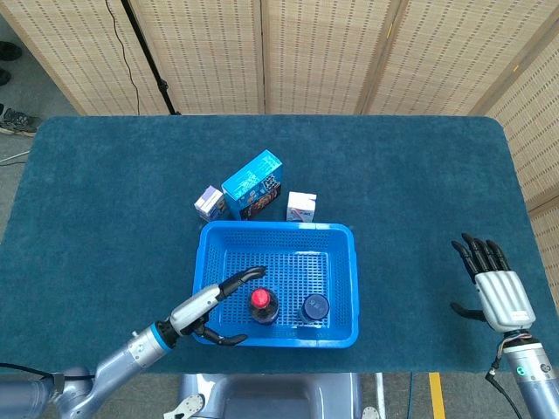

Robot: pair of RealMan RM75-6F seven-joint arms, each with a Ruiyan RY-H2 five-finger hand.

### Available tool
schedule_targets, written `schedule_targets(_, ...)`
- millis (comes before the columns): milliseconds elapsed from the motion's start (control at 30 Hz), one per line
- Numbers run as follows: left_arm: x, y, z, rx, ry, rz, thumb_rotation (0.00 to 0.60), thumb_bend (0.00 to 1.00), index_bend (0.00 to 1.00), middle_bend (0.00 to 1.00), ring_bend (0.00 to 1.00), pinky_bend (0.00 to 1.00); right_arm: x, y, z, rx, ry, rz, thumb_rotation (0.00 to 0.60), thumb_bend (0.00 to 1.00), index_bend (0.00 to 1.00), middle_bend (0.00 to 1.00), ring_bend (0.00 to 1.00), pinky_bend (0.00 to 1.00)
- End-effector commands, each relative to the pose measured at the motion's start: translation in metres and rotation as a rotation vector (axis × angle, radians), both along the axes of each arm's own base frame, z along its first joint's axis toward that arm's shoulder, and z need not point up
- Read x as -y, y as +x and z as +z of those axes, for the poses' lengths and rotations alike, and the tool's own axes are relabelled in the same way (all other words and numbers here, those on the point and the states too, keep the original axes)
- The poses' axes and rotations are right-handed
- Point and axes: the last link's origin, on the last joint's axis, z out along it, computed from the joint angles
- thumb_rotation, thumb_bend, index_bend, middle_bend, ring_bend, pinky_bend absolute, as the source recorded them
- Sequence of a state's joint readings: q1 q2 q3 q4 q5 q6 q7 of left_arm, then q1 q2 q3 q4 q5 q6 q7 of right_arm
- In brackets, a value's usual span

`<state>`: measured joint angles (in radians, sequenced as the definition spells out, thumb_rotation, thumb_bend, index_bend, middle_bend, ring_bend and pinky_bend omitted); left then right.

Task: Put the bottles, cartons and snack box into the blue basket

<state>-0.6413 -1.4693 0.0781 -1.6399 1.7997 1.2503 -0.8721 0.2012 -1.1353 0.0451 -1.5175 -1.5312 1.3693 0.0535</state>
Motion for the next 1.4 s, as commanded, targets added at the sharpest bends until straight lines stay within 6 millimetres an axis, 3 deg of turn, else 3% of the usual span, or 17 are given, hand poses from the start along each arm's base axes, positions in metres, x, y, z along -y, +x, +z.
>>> schedule_targets(33,0.003,-0.011,0.038,0.013,0.097,-0.022,0.6,0.26,0.0,0.0,0.0,0.0,0.0,0.0,-0.001,0.0,0.001,0.0,0.6,0.0,0.0,0.0,0.0,0.0)
schedule_targets(167,-0.006,-0.029,0.08,-0.055,0.274,0.009,0.6,0.26,0.0,0.0,0.0,0.0,0.0,0.001,-0.001,0.002,0.001,0.001,0.6,0.0,0.0,0.0,0.0,0.0)
schedule_targets(300,-0.028,-0.058,0.122,-0.213,0.443,0.117,0.6,0.26,0.0,0.0,0.0,0.0,0.0,0.002,-0.001,0.006,0.002,0.002,0.6,0.0,0.0,0.0,0.0,0.0)
schedule_targets(367,-0.034,-0.065,0.132,-0.25,0.47,0.154,0.6,0.26,0.0,0.0,0.0,0.0,0.0,0.002,-0.001,0.007,0.002,0.003,0.6,0.0,0.0,0.0,0.0,0.0)
schedule_targets(467,-0.056,-0.092,0.156,-0.338,0.545,0.271,0.6,0.26,0.0,0.0,0.0,0.0,0.0,0.002,-0.001,0.006,0.003,0.002,0.6,0.0,0.0,0.0,0.0,0.0)
schedule_targets(600,-0.079,-0.116,0.166,-0.415,0.54,0.377,0.6,0.26,0.0,0.0,0.0,0.0,0.0,0.001,-0.003,0.004,0.012,0.0,0.6,0.0,0.0,0.0,0.0,0.0)
schedule_targets(867,-0.122,-0.121,0.151,-0.374,0.479,0.464,0.6,0.26,0.0,0.0,0.0,0.0,0.001,0.0,-0.007,-0.007,0.015,-0.006,0.6,0.0,0.0,0.0,0.0,0.0)
schedule_targets(1033,-0.148,-0.11,0.13,-0.478,0.393,0.498,0.6,0.26,0.0,0.0,0.0,0.0,0.004,-0.002,-0.007,-0.003,0.02,-0.016,0.6,0.0,0.0,0.0,0.0,0.0)
schedule_targets(1233,-0.167,-0.097,0.105,-0.549,0.305,0.526,0.6,0.26,0.0,0.0,0.0,0.0,0.007,-0.006,-0.003,0.005,0.014,-0.03,0.6,0.0,0.0,0.0,0.0,0.0)
schedule_targets(1400,-0.187,-0.069,0.082,-0.553,0.284,0.489,0.6,0.26,0.0,0.0,0.0,0.0,0.009,-0.009,-0.004,0.008,0.021,-0.038,0.6,0.0,0.0,0.0,0.0,0.0)
